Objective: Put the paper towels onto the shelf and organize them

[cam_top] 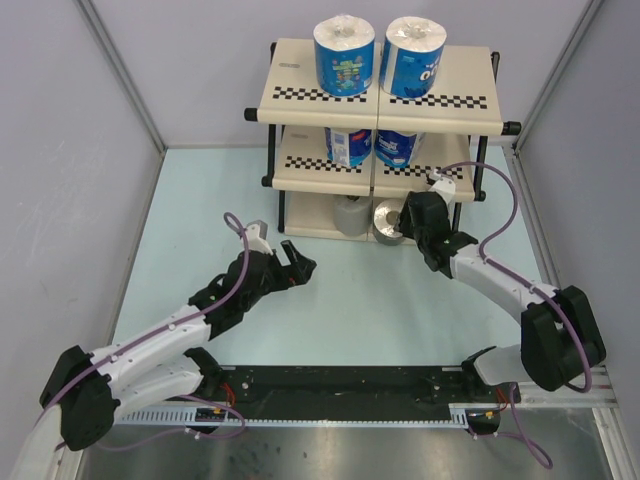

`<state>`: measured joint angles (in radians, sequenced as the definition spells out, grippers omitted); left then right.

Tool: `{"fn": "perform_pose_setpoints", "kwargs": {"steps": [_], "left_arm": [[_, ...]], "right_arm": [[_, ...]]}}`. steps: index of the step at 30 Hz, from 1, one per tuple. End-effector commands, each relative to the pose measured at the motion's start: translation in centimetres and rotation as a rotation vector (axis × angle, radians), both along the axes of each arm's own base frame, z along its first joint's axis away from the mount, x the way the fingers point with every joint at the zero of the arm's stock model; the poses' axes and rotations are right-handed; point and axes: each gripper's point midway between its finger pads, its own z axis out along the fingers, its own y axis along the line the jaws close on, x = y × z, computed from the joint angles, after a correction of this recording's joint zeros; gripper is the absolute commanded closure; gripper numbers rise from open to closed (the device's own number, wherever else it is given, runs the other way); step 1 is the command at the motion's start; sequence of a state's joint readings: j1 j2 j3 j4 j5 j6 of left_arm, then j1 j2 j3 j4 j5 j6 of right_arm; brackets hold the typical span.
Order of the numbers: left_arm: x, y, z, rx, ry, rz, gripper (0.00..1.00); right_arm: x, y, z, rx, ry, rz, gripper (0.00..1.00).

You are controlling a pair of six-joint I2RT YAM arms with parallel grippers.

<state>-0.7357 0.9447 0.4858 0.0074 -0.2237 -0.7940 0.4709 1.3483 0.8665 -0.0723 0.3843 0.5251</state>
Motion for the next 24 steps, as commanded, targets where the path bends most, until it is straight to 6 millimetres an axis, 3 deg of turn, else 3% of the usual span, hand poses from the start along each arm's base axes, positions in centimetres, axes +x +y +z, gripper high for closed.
{"fn": "perform_pose_setpoints", "kwargs": {"steps": [1, 6, 10, 17, 22, 24], "left_arm": [[-0.2, -0.1, 0.6, -0.023, -0.024, -0.01, 0.0], [-0.1, 0.2, 0.7, -0.013, -0.031, -0.004, 0.0], [-0.1, 0.3, 0.8, -0.012, -0.037, 0.002, 0.0], [-0.2, 0.4, 0.1, -0.005, -0.031, 0.0, 0.0], [-0.3, 0.3, -0.2, -0.005, -0.02, -0.003, 0.0], [-0.4, 0.4, -0.3, -0.005, -0.019, -0.003, 0.0]], "right_arm": [[3.5, 0.3, 3.7, 0.083, -0.159, -0.102, 0.51], [4.4, 0.4, 3.7, 0.096, -0.199, -0.163, 0.47], [4.5, 0.6, 4.4, 0.107, -0.224, -0.161, 0.37], [2.7, -0.2, 6.3, 0.082, -0.23, -0.136, 0.28], [0.3, -1.3, 8.3, 0.082, -0.264, -0.11, 0.26], [-0.9, -1.6, 7.8, 0.076, -0.248, -0.092, 0.26]]}}
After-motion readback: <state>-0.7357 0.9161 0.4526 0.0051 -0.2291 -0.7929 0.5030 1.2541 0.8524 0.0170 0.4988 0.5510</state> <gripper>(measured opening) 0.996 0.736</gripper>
